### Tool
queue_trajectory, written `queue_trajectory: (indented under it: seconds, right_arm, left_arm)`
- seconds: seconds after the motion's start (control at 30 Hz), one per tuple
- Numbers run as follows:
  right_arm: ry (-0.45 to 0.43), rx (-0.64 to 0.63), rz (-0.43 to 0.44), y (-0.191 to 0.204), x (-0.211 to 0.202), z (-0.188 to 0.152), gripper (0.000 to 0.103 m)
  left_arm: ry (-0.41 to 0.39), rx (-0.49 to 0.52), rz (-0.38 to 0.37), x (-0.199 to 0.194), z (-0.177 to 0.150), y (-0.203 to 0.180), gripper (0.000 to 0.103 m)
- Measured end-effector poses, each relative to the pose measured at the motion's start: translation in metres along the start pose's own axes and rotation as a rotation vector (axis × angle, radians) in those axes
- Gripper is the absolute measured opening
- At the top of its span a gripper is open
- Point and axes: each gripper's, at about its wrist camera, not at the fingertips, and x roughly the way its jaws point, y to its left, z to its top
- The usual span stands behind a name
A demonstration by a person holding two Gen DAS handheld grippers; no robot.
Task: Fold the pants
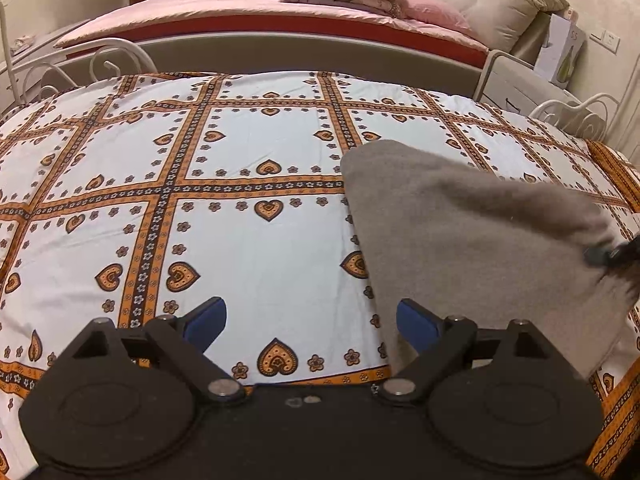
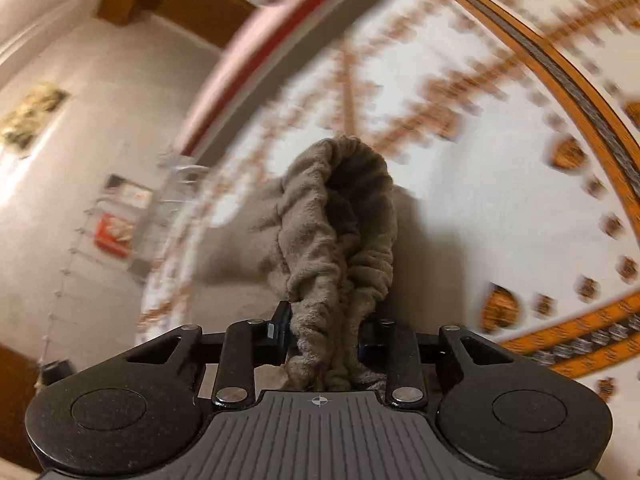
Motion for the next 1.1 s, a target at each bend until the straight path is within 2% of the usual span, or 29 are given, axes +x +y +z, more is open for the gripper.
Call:
queue_trajectory:
  seconds: [0.03, 0.1, 0.2, 0.3, 0.33, 0.37, 0.43, 0.57, 0.63, 0.7, 0.77, 0.8, 0.9, 0.93, 1.0, 1.03, 1.1]
  right_arm:
    - [0.033, 0.019, -0.004, -0.008, 0.009, -0.002, 0.031]
    - [0.028, 0.047, 0.033, -0.01, 0.012, -0.003, 0.032]
    - [0.032, -0.022, 0.001, 0.003, 0.015, -0.002, 0.033]
    - [0.034, 0.003, -0.004, -0.001, 0.018, -0.003, 0.033]
    - [0.03, 0.008, 0.004, 0.001, 0.014, -0.002, 0.037]
    - [0.016, 0.012, 0.017, 0.003, 0.007, -0.001, 0.042]
    - [-0.019, -0.019, 0.005, 0.008, -0.012, 0.002, 0.043]
    - [-0.166, -0.237, -0.197, 0.04, -0.035, 0.001, 0.045]
    - [-0.241, -0.289, -0.179, 0.058, -0.039, 0.0, 0.047]
    - [-0.271, -0.317, -0.141, 0.072, -0.036, 0.002, 0.056]
    - [-0.242, -0.364, -0.13, 0.084, -0.017, 0.002, 0.059]
    - [-0.224, -0.397, -0.158, 0.087, -0.009, 0.0, 0.059]
    - [-0.167, -0.474, -0.376, 0.09, 0.025, 0.0, 0.058]
    - [-0.142, -0.472, -0.421, 0.086, 0.036, 0.002, 0.06]
    - [-0.127, -0.46, -0.453, 0.08, 0.045, 0.006, 0.075]
    - [-0.111, -0.447, -0.458, 0.076, 0.048, 0.009, 0.084]
    - [-0.116, -0.403, -0.405, 0.07, 0.042, 0.016, 0.084]
  left_arm:
    - [0.001, 0.0, 0.001, 0.001, 0.0, -0.001, 0.086]
    - [0.002, 0.001, -0.002, 0.002, 0.001, -0.004, 0.086]
    - [0.005, 0.018, -0.006, 0.006, 0.0, -0.011, 0.086]
    - [0.007, 0.02, 0.0, 0.01, 0.0, -0.016, 0.086]
    - [-0.001, 0.016, -0.001, 0.01, 0.0, -0.017, 0.086]
    - [-0.011, 0.009, -0.003, 0.01, 0.002, -0.018, 0.086]
    - [-0.037, 0.006, -0.015, 0.01, 0.004, -0.021, 0.086]
    - [-0.095, -0.007, 0.005, 0.015, 0.015, -0.026, 0.086]
    - [-0.116, -0.02, 0.006, 0.02, 0.022, -0.029, 0.086]
    - [-0.128, -0.035, -0.005, 0.027, 0.029, -0.033, 0.086]
    - [-0.129, -0.044, -0.035, 0.035, 0.034, -0.036, 0.086]
    - [-0.126, -0.039, -0.046, 0.039, 0.036, -0.039, 0.087]
    - [-0.1, 0.021, -0.03, 0.059, 0.042, -0.052, 0.087]
    - [-0.084, 0.04, -0.016, 0.067, 0.042, -0.054, 0.089]
    - [-0.034, 0.064, 0.008, 0.084, 0.042, -0.056, 0.092]
    - [-0.029, 0.055, -0.004, 0.086, 0.041, -0.054, 0.092]
    - [-0.051, 0.032, -0.035, 0.08, 0.047, -0.049, 0.09]
